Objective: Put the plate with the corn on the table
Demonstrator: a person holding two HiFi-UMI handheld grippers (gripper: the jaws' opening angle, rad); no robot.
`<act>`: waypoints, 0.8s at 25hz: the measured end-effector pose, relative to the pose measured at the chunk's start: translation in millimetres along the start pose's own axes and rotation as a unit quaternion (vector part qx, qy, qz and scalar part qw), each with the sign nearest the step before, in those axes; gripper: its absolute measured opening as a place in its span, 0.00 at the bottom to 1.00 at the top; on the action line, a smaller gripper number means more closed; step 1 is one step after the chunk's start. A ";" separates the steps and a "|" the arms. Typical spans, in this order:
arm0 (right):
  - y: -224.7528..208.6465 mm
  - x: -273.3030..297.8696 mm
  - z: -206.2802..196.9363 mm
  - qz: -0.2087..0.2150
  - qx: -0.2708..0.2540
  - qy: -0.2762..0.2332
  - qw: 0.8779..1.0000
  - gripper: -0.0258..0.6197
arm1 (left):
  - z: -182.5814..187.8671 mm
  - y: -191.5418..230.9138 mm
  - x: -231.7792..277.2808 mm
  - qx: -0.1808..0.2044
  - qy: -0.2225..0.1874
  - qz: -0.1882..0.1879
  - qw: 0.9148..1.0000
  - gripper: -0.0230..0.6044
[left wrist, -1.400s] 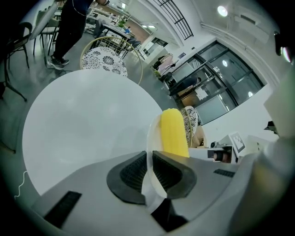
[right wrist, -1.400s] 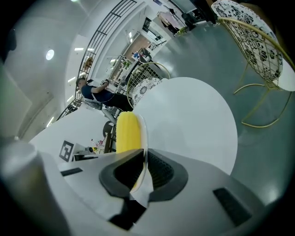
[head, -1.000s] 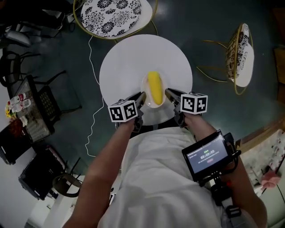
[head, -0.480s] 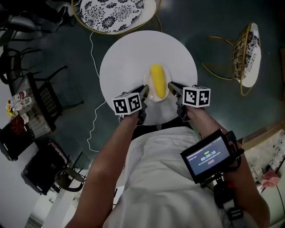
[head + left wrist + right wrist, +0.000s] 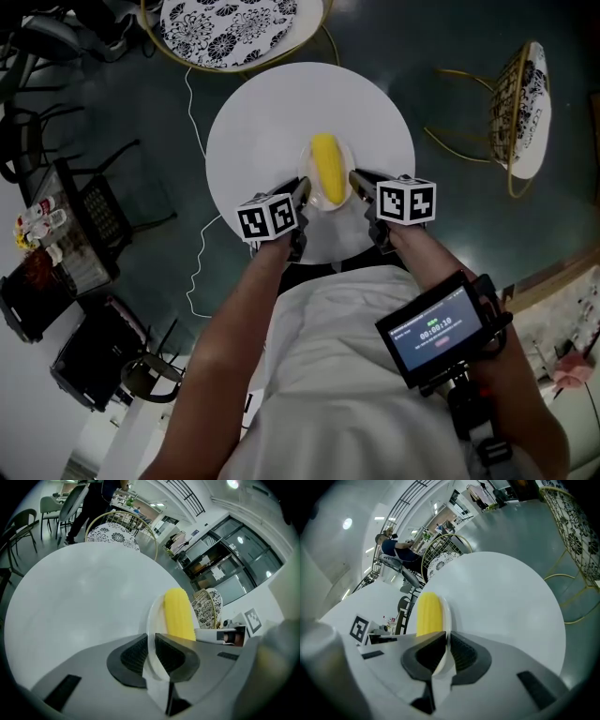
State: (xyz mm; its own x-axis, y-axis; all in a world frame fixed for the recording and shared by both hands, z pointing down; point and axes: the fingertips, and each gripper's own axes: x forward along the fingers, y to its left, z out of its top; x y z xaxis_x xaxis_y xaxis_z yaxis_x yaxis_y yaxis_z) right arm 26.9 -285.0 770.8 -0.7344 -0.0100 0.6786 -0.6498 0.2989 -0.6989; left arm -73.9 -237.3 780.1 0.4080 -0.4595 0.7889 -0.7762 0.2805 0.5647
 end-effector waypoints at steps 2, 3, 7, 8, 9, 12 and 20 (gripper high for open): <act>-1.0 -0.2 0.0 -0.002 0.000 0.000 1.000 0.10 | 0.8 -1.6 -0.2 0.000 -0.002 -0.002 1.000 0.11; -1.4 -0.4 -0.2 -0.003 0.000 0.000 1.000 0.10 | 0.9 -2.3 -0.7 0.001 -0.003 -0.003 1.000 0.11; -1.8 -0.8 -1.3 -0.007 0.001 0.000 1.000 0.10 | 0.7 -3.8 -2.3 0.006 -0.003 -0.006 1.000 0.11; -3.4 0.8 -0.6 -0.007 0.003 0.000 1.000 0.10 | 1.4 -3.0 -0.4 0.006 -0.003 -0.007 1.000 0.11; -5.9 3.7 0.9 -0.006 0.005 0.000 1.000 0.10 | 2.9 -1.2 2.8 0.006 -0.003 -0.008 1.000 0.11; -13.0 13.7 5.4 -0.002 0.005 0.001 1.000 0.10 | 7.7 4.7 12.8 0.007 -0.003 -0.009 1.000 0.11; 6.1 11.9 0.5 -0.005 -0.044 -0.023 0.999 0.10 | 2.3 2.0 -4.0 0.027 -0.028 -0.005 0.999 0.11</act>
State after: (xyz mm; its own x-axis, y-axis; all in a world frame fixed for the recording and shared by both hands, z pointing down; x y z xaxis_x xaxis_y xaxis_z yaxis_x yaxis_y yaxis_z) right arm 14.1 -283.8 774.5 -0.7372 -0.0576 0.6732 -0.6394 0.3816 -0.6675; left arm -78.2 -236.9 777.6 0.3903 -0.5086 0.7674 -0.7977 0.2293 0.5577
